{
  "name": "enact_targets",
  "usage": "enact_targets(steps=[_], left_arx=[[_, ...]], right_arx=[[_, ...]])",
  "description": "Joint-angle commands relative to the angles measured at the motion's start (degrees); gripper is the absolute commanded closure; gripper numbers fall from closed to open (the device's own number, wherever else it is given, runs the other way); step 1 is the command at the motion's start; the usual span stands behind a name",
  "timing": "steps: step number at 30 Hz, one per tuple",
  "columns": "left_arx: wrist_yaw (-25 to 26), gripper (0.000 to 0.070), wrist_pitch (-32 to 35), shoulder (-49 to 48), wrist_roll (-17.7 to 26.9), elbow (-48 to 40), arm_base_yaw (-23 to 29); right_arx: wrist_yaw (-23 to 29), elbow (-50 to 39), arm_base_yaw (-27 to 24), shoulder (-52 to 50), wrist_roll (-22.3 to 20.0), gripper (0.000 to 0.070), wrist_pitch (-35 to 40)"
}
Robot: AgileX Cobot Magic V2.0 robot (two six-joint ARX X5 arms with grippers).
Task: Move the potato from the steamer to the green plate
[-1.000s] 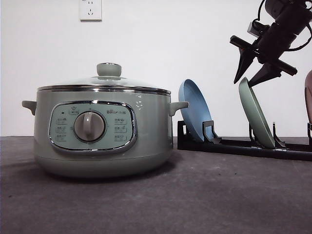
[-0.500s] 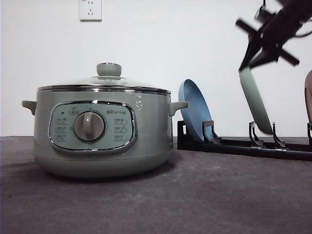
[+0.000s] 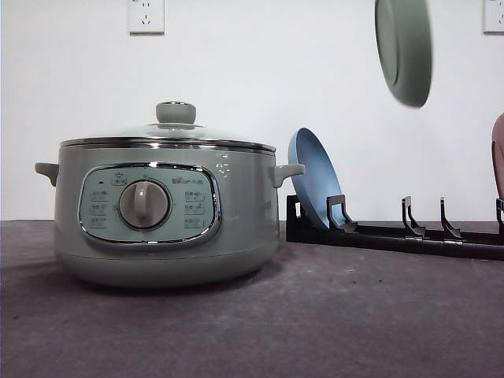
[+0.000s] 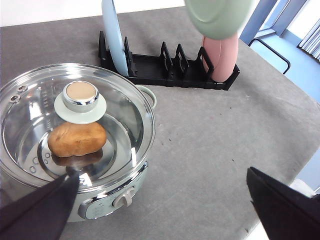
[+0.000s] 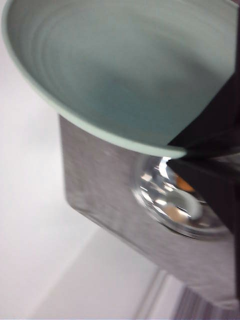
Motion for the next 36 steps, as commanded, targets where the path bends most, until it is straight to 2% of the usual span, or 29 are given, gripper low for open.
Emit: enact_targets(steps=[1,5,7,12,17,21,26,31,36], left_arx=[[0.1,0.0,0.3,0.3,1.1,1.0,-0.2],[0.1,0.0,0.4,0.3,1.1,1.0,-0.2],[0.1,0.0,0.5,0.3,1.1,1.0,-0.2],[0.1,0.0,0.7,0.3,1.1,1.0,-0.2],[0.1,0.0,0.7,0.3,1.1,1.0,-0.2],[0.1,0.0,0.7,0.3,1.0,1.0,-0.2],[0.1,0.0,0.7,0.3,1.0,1.0,-0.2],[0.1,0.0,0.6,0.3,0.7,1.0,-0.2],[0.1,0.0,0.4,0.3,0.6,1.0,-0.2]], right_arx=[[0.5,1.4,2.1,-2.4,-7.9,0.0695,-3.8],[7.6,1.4,8.7,-8.5,-15.3,0.0696,-12.1],[10.9,1.4,12.5,-11.0,-17.0,0.0696,-14.5],[18.5,0.4,22.4,-16.4,-17.0,0.0696,-18.9],[29.6,-2.3,31.1,-20.2,-16.9,0.0696,-25.0],[36.8,-8.4,37.5,-22.7,-14.7,0.0696,-25.9],[43.8,-20.7,46.0,-23.4,-10.3,0.0696,-24.8],[48.2,-33.6,54.1,-21.9,-7.2,0.0696,-18.8],[52.6,-42.5,59.7,-18.2,-3.8,0.0696,-13.7]])
